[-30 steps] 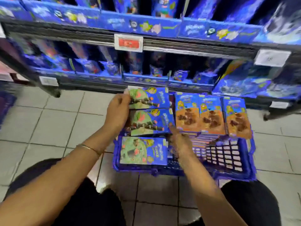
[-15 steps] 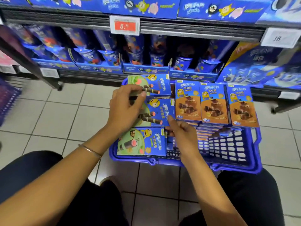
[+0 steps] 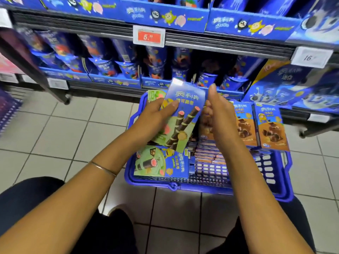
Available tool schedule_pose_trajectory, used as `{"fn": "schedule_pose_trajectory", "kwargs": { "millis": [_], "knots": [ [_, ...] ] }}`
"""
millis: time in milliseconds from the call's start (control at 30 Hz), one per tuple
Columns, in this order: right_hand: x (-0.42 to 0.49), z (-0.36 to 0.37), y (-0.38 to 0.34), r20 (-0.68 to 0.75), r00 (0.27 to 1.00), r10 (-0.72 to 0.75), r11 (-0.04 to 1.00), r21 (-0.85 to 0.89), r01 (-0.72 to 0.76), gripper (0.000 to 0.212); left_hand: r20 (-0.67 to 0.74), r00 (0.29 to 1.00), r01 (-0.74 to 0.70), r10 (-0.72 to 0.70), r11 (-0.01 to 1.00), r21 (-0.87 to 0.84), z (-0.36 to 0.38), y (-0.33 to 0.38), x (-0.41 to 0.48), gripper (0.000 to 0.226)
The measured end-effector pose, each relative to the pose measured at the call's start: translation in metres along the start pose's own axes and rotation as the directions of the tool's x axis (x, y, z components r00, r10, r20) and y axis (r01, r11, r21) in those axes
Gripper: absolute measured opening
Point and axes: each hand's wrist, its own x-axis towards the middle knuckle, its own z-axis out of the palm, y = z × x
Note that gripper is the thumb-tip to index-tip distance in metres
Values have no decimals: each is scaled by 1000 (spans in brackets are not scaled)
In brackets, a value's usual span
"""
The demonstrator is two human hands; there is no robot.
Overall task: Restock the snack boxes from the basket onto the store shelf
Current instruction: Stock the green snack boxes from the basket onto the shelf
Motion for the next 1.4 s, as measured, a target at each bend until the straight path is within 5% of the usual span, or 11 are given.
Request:
{"fn": "schedule_pose_trajectory", "kwargs": {
  "millis": [67, 133, 233, 333, 433, 500, 667, 933, 1100, 1267, 1400],
  "knots": [
    [20, 11, 7, -39, 998, 39, 999, 25, -38, 33, -102, 994, 38, -46, 996, -79, -5, 1, 0, 26],
    [40, 12, 22, -19, 999, -48, 955, -295, 41, 38, -201, 972, 88, -119, 984, -157, -16, 3, 1, 28],
    [69, 9, 38, 280, 960, -5, 508, -826, 244, 105, -266, 943, 131, -197, 960, -247, -31, 4, 0, 28],
    [80, 14, 38, 372, 927, 49, 365, -871, 330, 117, -292, 929, 147, -226, 951, -271, -41, 4, 0, 27],
    [78, 11, 37, 395, 919, 10, 439, -827, 351, 109, -313, 923, 131, -224, 947, -292, -47, 3, 0, 27],
    [70, 5, 33, 406, 914, -25, 613, -716, 335, 107, -346, 914, 121, -211, 957, -264, -50, 2, 1, 27],
    [44, -5, 12, 309, 939, -154, 963, -167, 213, 94, -383, 895, 136, -228, 958, -252, -60, 7, 4, 30],
    [16, 0, -32, 300, 943, -145, 867, 497, -25, 73, -411, 892, 123, -188, 976, -180, -73, 21, 1, 42],
    [2, 54, -39, 192, 978, -81, 941, 339, 11, 26, -200, 951, 173, -235, 943, -285, -47, 20, -7, 61],
    [-2, 74, -32, 110, 991, -76, 980, 191, 54, 22, -56, 990, 108, -131, 946, -306, -40, 16, -12, 63],
    [-2, 87, -29, 50, 995, -89, 992, 98, 84, 20, -28, 996, 69, -83, 937, -343, -31, 12, -16, 38]
  ]
}}
